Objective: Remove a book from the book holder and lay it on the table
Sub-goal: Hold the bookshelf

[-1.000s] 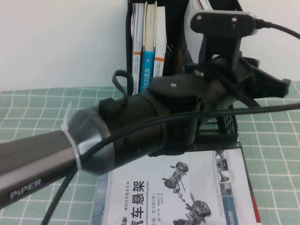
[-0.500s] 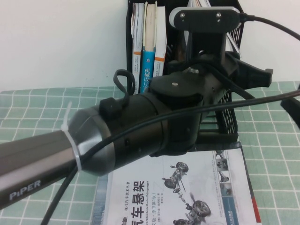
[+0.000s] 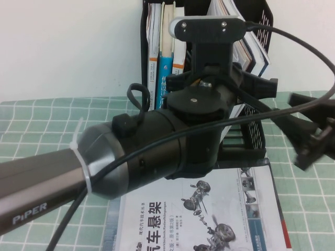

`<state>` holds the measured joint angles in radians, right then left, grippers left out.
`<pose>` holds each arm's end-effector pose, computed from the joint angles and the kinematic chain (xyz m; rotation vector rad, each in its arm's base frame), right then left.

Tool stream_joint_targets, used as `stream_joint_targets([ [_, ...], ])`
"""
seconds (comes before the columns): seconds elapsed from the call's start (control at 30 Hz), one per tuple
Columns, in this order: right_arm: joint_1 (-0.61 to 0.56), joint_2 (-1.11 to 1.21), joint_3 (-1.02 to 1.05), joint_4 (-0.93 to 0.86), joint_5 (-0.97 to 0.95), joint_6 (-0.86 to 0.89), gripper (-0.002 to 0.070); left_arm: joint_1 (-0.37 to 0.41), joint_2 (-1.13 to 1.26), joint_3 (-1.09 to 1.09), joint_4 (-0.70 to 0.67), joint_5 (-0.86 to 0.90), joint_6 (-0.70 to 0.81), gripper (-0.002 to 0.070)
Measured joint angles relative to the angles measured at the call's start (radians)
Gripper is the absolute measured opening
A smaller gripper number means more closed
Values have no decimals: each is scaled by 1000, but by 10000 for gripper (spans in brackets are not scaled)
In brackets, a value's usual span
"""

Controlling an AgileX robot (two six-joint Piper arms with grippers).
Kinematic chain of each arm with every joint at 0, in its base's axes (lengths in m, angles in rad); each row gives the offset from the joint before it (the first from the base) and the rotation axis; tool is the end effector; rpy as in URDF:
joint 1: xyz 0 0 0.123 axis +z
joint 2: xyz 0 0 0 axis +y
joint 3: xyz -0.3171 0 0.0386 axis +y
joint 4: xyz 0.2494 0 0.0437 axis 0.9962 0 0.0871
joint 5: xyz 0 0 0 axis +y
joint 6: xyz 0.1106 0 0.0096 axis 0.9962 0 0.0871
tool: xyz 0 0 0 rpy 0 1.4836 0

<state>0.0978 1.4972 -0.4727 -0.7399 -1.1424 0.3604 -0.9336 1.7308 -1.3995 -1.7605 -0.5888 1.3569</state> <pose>0.2616 0.0941 0.2586 -0.6050 1.4102 0.5669 0.3018 -0.3060 0.3565 0.0869 1.8941 -0.3815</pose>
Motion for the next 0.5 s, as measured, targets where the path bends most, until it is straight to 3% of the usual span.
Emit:
stream_joint_targets([
  [0.23,53,119,-76,149,-4,-24,418,2,-2,2,0,74,-66,-1],
  [0.5,53,157,-102,149,-4,-3,418,2,-2,2,0,233,-192,-1],
])
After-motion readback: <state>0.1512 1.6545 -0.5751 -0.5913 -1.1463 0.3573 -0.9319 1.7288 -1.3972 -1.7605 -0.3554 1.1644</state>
